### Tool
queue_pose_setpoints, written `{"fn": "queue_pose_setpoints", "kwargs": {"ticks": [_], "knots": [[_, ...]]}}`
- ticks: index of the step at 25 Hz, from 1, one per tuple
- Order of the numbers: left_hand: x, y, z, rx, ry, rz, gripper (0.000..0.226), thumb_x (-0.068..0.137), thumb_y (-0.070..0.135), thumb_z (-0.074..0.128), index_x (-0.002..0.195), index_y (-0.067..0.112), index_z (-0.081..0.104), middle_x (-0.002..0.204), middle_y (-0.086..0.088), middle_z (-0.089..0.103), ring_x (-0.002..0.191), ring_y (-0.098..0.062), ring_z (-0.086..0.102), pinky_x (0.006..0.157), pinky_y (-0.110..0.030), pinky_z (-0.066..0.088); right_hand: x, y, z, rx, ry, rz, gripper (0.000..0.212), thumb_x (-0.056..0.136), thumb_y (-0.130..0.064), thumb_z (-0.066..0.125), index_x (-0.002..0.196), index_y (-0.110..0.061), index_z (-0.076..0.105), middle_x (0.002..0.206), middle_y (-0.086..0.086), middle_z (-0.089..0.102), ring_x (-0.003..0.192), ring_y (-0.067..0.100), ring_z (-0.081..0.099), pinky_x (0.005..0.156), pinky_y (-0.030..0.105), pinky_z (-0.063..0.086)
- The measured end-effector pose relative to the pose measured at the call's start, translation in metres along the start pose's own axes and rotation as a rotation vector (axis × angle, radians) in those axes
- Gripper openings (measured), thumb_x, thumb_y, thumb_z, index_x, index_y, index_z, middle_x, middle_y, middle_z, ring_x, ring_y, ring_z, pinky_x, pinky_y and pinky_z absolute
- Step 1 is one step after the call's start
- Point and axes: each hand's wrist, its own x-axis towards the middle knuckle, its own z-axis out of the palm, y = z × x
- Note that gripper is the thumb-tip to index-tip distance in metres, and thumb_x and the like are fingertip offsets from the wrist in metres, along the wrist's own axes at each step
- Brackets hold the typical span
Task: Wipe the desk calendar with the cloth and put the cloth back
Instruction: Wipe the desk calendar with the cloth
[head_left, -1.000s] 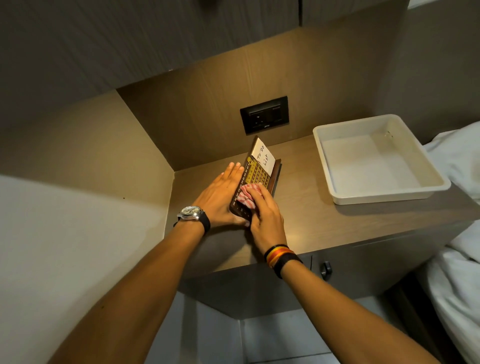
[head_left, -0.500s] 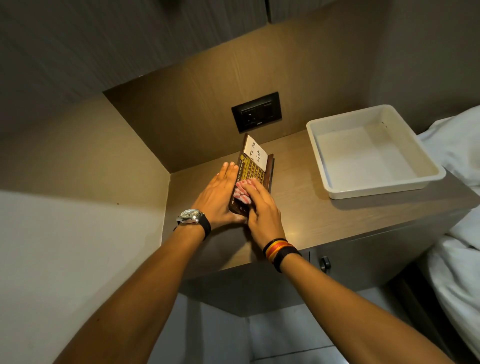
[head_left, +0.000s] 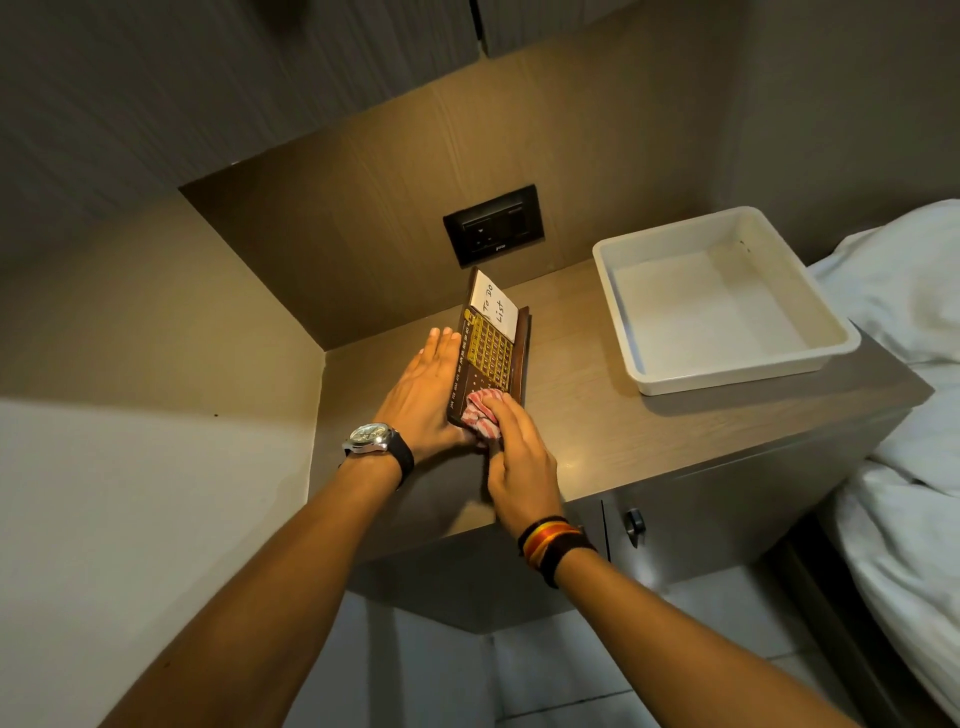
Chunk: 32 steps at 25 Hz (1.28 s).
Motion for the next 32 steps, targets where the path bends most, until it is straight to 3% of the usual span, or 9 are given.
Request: {"fn": "queue_pose_setpoints", "kwargs": {"ticks": [6, 11, 15, 17, 21, 27, 30, 32], "knots": [[0.005, 0.007, 0.004, 0.000, 0.028, -0.040, 0.140, 0.065, 0.062, 0.085, 0.162, 0.009, -0.001, 0.171, -0.014, 0.003, 0.158, -0.025, -0.005, 0.129, -0.047, 0.010, 0.054, -0.007, -0.007, -0.017, 0.037, 0.127, 0.058, 0.098, -0.012, 0.055, 0.152, -0.023, 0.038, 0.153, 0.005, 0.046, 0.140, 0.022, 0.047, 0.111, 0.046, 0.048], [0.003, 0.008, 0.004, 0.028, 0.034, -0.053, 0.140, 0.064, 0.065, 0.084, 0.162, 0.008, 0.000, 0.171, -0.015, 0.004, 0.158, -0.026, -0.003, 0.127, -0.041, 0.003, 0.001, 0.000, -0.019, 0.040, -0.051, 0.043, 0.058, 0.098, -0.009, 0.054, 0.152, -0.024, 0.040, 0.152, 0.003, 0.049, 0.140, 0.018, 0.048, 0.112, 0.038, 0.046], [0.009, 0.013, -0.004, 0.089, 0.008, -0.057, 0.146, 0.059, 0.070, 0.084, 0.162, 0.008, 0.000, 0.171, -0.015, 0.002, 0.158, -0.027, -0.006, 0.127, -0.042, -0.001, 0.029, 0.000, -0.052, 0.212, 0.035, 0.077, 0.050, 0.100, -0.011, 0.050, 0.146, -0.030, 0.045, 0.141, 0.001, 0.056, 0.126, 0.013, 0.057, 0.091, 0.027, 0.057], [0.013, 0.015, -0.010, 0.107, -0.035, -0.056, 0.153, 0.055, 0.073, 0.084, 0.161, 0.009, -0.004, 0.171, -0.014, -0.003, 0.157, -0.027, -0.010, 0.127, -0.044, -0.001, 0.065, -0.003, -0.062, 0.262, 0.104, 0.145, 0.046, 0.101, -0.014, 0.050, 0.145, -0.029, 0.046, 0.139, 0.003, 0.058, 0.122, 0.014, 0.059, 0.084, 0.022, 0.053], [0.020, 0.025, -0.011, 0.060, -0.083, -0.050, 0.158, 0.051, 0.075, 0.084, 0.161, 0.010, -0.010, 0.171, -0.014, -0.007, 0.157, -0.029, -0.013, 0.128, -0.051, 0.005, 0.112, -0.007, -0.057, 0.254, 0.072, 0.162, 0.046, 0.099, -0.007, 0.049, 0.141, -0.025, 0.051, 0.138, 0.006, 0.060, 0.122, 0.019, 0.059, 0.098, 0.038, 0.054], [0.021, 0.029, -0.001, -0.025, -0.035, -0.086, 0.157, 0.054, 0.071, 0.086, 0.160, 0.006, -0.011, 0.171, -0.017, -0.007, 0.157, -0.031, -0.013, 0.128, -0.047, 0.006, 0.105, 0.003, -0.037, 0.181, 0.012, 0.114, 0.047, 0.098, -0.002, 0.046, 0.141, -0.023, 0.053, 0.141, 0.004, 0.057, 0.127, 0.018, 0.057, 0.103, 0.033, 0.051], [0.020, 0.030, 0.003, -0.085, -0.021, -0.099, 0.154, 0.058, 0.063, 0.089, 0.160, 0.006, -0.011, 0.171, -0.016, -0.009, 0.156, -0.030, -0.015, 0.127, -0.044, 0.005, 0.068, 0.011, -0.037, 0.155, -0.023, 0.050, 0.055, 0.096, 0.002, 0.047, 0.143, -0.025, 0.052, 0.145, -0.001, 0.054, 0.133, 0.011, 0.052, 0.104, 0.016, 0.043], [0.018, 0.031, 0.003, -0.103, -0.021, -0.108, 0.154, 0.059, 0.060, 0.090, 0.160, 0.007, -0.012, 0.171, -0.015, -0.010, 0.156, -0.029, -0.015, 0.127, -0.044, 0.005, 0.049, 0.017, -0.044, 0.129, -0.053, -0.017, 0.058, 0.094, 0.005, 0.049, 0.144, -0.024, 0.052, 0.147, -0.003, 0.054, 0.137, 0.010, 0.049, 0.109, 0.014, 0.037]]}}
